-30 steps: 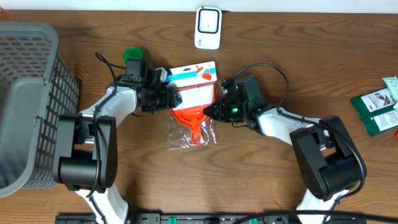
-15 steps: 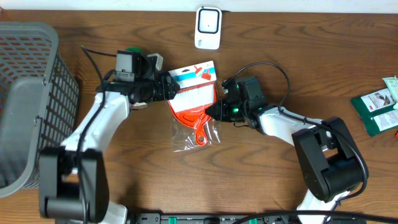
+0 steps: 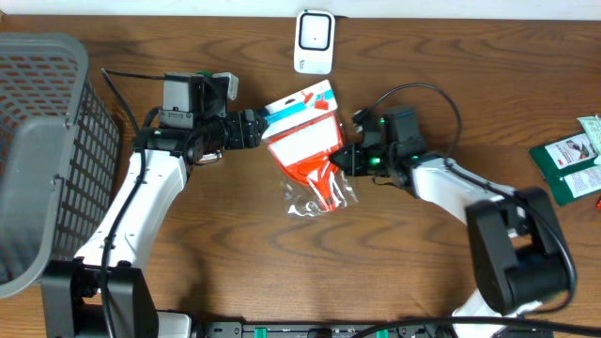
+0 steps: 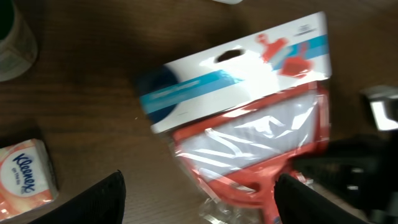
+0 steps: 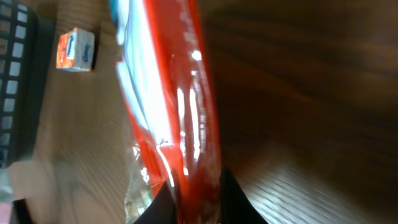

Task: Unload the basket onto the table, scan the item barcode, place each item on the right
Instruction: 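Lift the dustpan package with the right gripper, releasing the left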

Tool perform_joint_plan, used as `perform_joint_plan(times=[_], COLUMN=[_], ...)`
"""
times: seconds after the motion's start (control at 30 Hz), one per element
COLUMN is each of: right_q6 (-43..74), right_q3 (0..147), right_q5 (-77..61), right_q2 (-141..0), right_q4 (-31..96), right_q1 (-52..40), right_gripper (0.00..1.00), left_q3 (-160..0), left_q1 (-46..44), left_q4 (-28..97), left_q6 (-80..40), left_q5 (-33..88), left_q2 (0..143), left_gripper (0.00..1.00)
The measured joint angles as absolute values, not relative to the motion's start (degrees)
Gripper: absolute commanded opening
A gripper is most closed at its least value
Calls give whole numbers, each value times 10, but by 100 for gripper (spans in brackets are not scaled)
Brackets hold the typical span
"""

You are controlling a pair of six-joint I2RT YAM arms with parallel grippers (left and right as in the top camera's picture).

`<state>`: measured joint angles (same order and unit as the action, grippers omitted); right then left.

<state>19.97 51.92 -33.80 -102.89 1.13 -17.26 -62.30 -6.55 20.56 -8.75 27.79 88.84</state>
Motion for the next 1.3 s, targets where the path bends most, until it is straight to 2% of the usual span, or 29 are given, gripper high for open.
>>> perform_joint_plan(times=[0.43,0.83,1.07,1.3], right_q6=[90,29,12,5], right_q3=[517,519,563,635], right_q5=[-287,-86,-24,45], right_q2=[-895,-762,-729,-729], right_q4=[148,274,316,386], right_q1=[-161,-161,-163,-219], right_gripper=[1,1,1,1], left_q3=[-623,-623,-623,-623], left_q1=[-65,-65,-65,-65], left_q4=[206,216,217,220], left_q6=[-88,-88,-88,-87], left_q5=[248,238,238,231], left_q2=[888,902,902,902], left_gripper=[77,77,77,77])
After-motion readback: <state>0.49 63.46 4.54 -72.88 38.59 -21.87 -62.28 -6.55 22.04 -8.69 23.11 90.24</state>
